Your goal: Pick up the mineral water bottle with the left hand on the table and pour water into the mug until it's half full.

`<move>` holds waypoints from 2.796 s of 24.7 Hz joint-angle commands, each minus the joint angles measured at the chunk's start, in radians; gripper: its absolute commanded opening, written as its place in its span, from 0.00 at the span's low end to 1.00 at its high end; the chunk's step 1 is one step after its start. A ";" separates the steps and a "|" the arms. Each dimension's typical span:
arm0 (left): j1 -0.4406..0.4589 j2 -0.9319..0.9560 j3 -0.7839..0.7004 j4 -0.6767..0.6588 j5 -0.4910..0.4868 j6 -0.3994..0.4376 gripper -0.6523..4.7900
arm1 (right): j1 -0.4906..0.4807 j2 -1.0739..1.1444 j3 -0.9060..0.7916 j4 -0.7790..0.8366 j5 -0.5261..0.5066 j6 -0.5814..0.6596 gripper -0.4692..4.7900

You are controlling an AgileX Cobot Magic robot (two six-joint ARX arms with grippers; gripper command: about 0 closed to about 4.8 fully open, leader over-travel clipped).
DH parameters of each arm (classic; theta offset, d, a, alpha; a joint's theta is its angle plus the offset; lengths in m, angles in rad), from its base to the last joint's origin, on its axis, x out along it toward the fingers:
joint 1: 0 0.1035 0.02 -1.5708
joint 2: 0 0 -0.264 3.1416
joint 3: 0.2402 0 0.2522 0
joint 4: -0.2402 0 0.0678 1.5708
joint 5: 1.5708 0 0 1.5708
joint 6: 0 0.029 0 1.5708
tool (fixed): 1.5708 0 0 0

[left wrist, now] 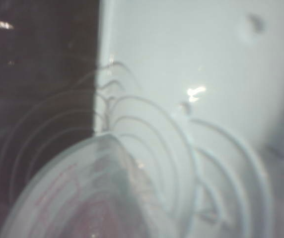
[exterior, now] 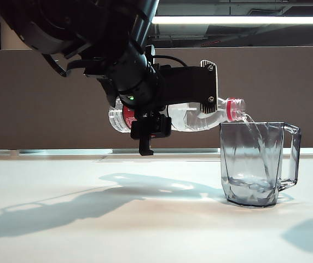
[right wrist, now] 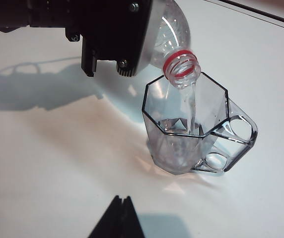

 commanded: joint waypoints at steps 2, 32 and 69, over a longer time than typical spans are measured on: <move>-0.003 -0.011 0.011 0.045 -0.007 0.002 0.56 | 0.000 -0.002 0.006 0.011 -0.002 0.003 0.09; -0.003 -0.011 0.011 0.045 -0.006 0.021 0.56 | 0.000 -0.002 0.006 0.011 -0.002 0.003 0.09; 0.114 -0.153 0.010 -0.069 0.247 -1.149 0.56 | 0.000 -0.002 0.007 0.011 -0.002 0.003 0.09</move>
